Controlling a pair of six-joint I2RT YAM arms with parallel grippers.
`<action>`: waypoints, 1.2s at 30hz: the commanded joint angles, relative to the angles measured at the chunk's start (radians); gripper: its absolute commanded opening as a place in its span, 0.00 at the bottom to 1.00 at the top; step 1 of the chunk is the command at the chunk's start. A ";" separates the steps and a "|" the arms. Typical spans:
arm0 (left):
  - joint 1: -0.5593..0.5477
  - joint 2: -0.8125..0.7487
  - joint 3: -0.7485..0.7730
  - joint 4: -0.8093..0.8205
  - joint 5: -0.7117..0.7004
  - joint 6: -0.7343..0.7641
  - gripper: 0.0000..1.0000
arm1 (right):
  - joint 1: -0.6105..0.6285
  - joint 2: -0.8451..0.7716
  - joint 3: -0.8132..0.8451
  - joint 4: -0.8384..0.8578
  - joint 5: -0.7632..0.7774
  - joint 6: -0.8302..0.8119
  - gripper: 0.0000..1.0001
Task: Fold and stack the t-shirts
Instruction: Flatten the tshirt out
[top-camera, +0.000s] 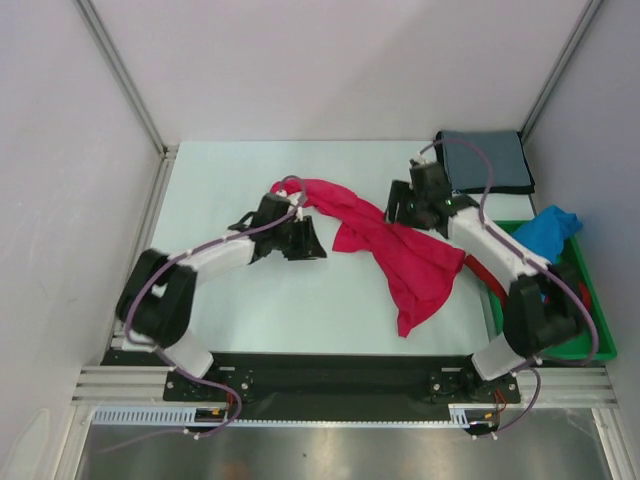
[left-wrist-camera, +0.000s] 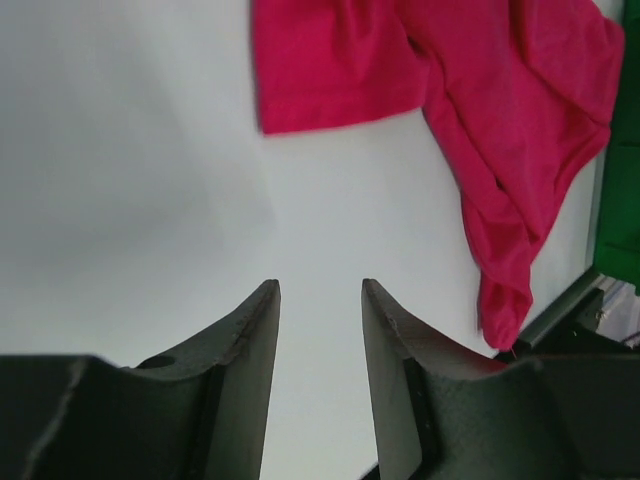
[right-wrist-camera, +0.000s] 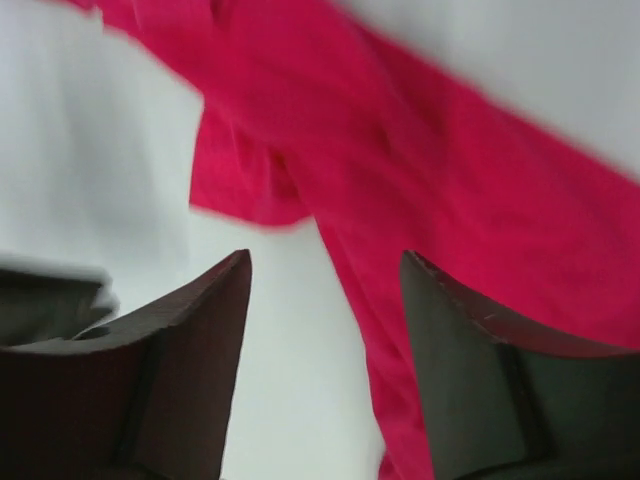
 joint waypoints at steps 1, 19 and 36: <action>-0.033 0.146 0.155 0.101 -0.060 0.005 0.44 | 0.046 -0.177 -0.212 -0.019 -0.024 0.061 0.64; -0.129 0.527 0.469 -0.058 -0.267 -0.035 0.39 | 0.005 -0.578 -0.527 -0.098 -0.042 0.068 0.56; -0.117 0.149 0.169 -0.172 -0.629 -0.041 0.00 | 0.054 -0.523 -0.642 -0.098 -0.041 0.179 0.53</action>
